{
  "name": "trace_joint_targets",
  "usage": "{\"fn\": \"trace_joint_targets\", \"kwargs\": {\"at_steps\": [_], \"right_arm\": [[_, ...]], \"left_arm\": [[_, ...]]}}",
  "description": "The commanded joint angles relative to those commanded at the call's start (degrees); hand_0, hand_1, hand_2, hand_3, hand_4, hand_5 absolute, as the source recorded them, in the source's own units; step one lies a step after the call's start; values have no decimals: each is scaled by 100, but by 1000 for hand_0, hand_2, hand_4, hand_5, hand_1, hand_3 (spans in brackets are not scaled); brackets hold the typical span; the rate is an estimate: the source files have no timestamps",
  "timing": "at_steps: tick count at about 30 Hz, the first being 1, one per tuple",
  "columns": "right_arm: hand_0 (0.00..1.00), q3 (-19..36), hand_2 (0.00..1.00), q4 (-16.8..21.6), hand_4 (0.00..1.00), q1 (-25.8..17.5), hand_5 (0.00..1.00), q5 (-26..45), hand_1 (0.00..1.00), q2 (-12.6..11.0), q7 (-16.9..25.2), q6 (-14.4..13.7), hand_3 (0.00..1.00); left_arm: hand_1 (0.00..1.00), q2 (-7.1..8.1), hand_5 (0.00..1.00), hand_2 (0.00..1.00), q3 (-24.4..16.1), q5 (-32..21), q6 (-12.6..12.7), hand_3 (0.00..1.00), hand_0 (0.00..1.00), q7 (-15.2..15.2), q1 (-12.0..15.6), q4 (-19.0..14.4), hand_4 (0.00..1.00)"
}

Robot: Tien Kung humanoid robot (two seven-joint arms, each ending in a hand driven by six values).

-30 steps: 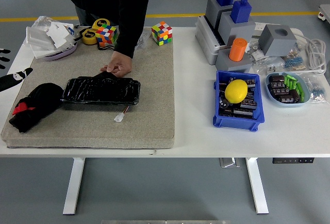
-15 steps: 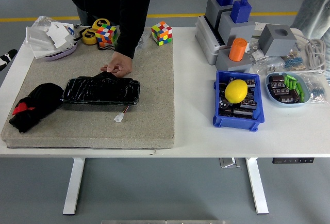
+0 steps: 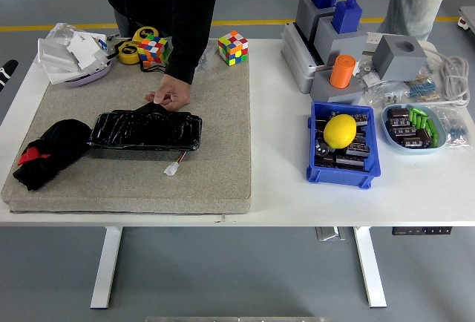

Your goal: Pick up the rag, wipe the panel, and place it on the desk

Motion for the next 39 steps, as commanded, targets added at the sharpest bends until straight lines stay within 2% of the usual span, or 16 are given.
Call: {"fn": "trace_joint_targets", "kwargs": {"at_steps": [3,11,19,39], "right_arm": [[746,-39,699,4,982,-6,579,4,675,31,5,-16,613],[746,-107,699,25,982,24,578,-7,675,69,13,-47,612],[747,-145,699,5,982,-19,579,70,675,97,24,-12,612],[746,-199,699,22,982,59,579,169,676,71,35,-18,612]], "left_arm": [[532,34,575,623,-33,-160,0,729,323,-32,65,-60,979],[532,147,582,626,-41,-147,0,730,324,-48,94,-90,974],[535,46,584,630,-152,-192,-21,731,326,-137,116,-82,966],[542,28,578,635,-234,-193,-84,738,335,-119,7,-111,952]]}}
